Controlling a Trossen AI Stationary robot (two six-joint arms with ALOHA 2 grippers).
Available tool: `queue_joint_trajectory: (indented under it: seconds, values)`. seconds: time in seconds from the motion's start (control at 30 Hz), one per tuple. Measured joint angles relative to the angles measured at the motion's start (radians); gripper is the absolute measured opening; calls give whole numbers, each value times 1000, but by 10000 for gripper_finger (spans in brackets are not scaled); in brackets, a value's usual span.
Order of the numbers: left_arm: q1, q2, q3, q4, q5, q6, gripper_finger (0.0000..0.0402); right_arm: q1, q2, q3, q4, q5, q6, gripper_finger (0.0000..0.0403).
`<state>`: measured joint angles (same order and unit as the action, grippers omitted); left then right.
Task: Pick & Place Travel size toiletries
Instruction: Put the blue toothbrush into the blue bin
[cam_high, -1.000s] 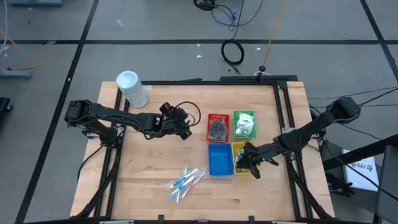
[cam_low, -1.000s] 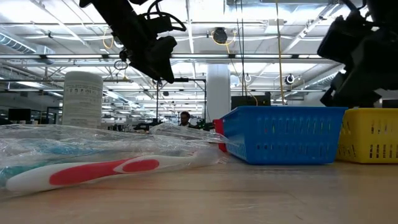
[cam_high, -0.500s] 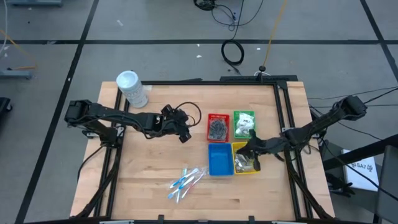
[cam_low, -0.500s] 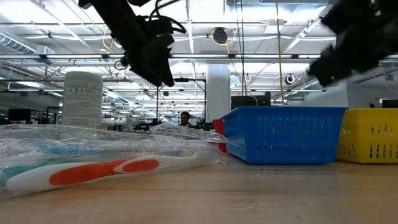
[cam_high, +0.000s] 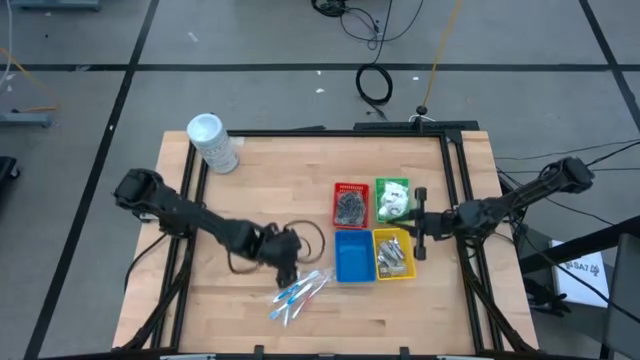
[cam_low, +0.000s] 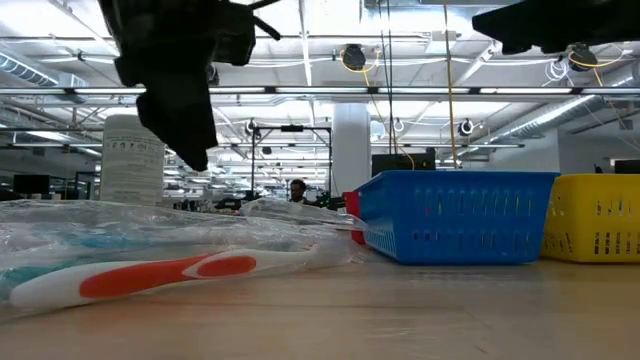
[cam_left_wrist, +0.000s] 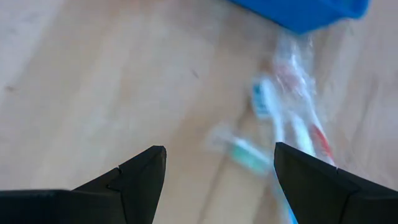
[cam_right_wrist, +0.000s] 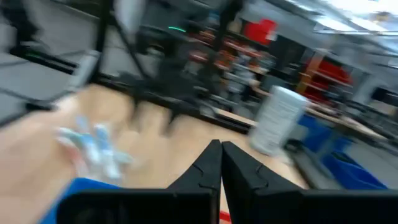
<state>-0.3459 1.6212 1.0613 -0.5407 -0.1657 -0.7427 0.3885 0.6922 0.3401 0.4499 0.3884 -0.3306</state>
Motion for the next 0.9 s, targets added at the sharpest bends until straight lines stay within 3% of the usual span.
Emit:
queue_joint_trajectory:
  seconds: [0.17,0.33,0.57,0.9]
  values:
    - [-51,140,156,-157,43,-84,294,-26,-8,-1,1,77,14,1]
    - [-55,250,264,-163,73,22,294,-34,-8,-1,-14,74,57,1]
    - [-43,312,271,-162,28,70,294,-34,-7,-22,-15,71,83,1]
    - [-18,368,271,-377,-34,-35,294,-34,-8,-31,-5,71,83,1]
